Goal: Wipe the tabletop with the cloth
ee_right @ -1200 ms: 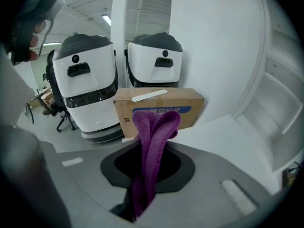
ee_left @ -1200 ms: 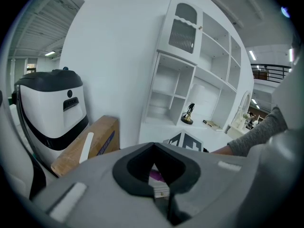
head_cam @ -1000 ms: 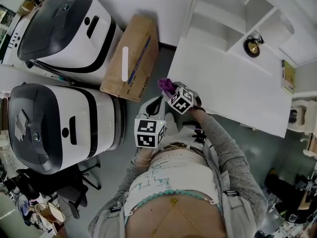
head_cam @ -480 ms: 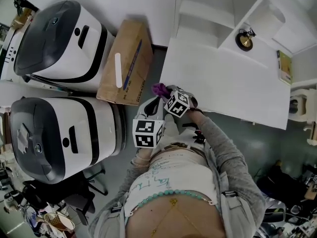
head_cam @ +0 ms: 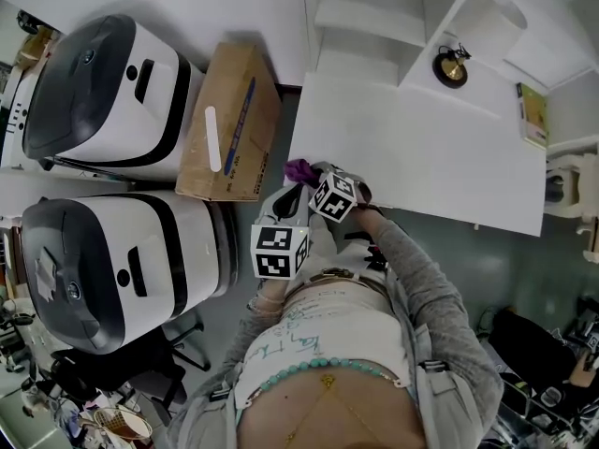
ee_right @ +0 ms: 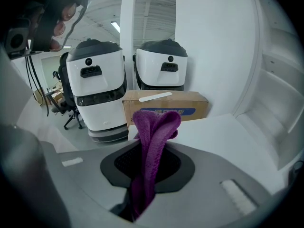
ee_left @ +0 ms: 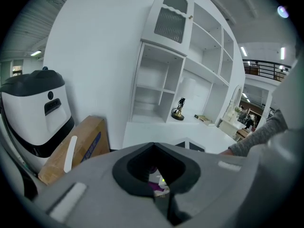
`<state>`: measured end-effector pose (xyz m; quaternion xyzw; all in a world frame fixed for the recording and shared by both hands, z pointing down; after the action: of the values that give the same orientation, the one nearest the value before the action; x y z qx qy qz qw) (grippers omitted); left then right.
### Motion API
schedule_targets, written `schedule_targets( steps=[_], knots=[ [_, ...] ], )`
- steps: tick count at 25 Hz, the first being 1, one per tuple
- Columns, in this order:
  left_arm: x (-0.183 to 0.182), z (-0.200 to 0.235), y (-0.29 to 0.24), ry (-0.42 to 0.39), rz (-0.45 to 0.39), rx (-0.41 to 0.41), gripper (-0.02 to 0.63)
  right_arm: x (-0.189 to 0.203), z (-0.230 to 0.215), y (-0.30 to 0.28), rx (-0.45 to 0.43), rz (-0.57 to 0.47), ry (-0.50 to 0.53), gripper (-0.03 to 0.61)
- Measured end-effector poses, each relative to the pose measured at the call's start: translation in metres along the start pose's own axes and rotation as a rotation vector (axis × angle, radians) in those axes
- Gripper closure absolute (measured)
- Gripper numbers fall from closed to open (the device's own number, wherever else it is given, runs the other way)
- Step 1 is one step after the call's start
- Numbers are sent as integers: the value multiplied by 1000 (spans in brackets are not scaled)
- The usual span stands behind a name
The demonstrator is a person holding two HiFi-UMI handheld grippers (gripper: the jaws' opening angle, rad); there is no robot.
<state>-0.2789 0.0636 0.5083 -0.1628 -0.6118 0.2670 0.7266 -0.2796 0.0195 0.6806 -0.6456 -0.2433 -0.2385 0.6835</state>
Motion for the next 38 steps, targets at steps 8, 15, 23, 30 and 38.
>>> schedule_targets(
  steps=[8, 15, 23, 30, 38],
  knots=[
    [-7, -17, -12, -23, 8, 18, 609, 15, -9, 12, -7, 0, -30, 499],
    [-10, -39, -26, -40, 20, 45, 609, 31, -16, 25, -4, 0, -34, 499],
    [-12, -63, -35, -54, 27, 66, 609, 53, -22, 41, 3, 5, -58, 499],
    [-14, -85, -40, -68, 23, 92, 609, 72, -27, 57, 15, 17, -85, 499],
    [-14, -105, -46, -84, 26, 110, 609, 91, -32, 71, 31, 25, -104, 499]
  ],
)
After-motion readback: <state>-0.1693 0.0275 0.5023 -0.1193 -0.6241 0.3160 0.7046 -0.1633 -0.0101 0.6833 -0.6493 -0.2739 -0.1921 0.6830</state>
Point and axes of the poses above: the fingertips, and each gripper's own axes: y backward along the fingers, z to its left, x out of its underside, the point moved 3 cm from there along y, backward along the fingers
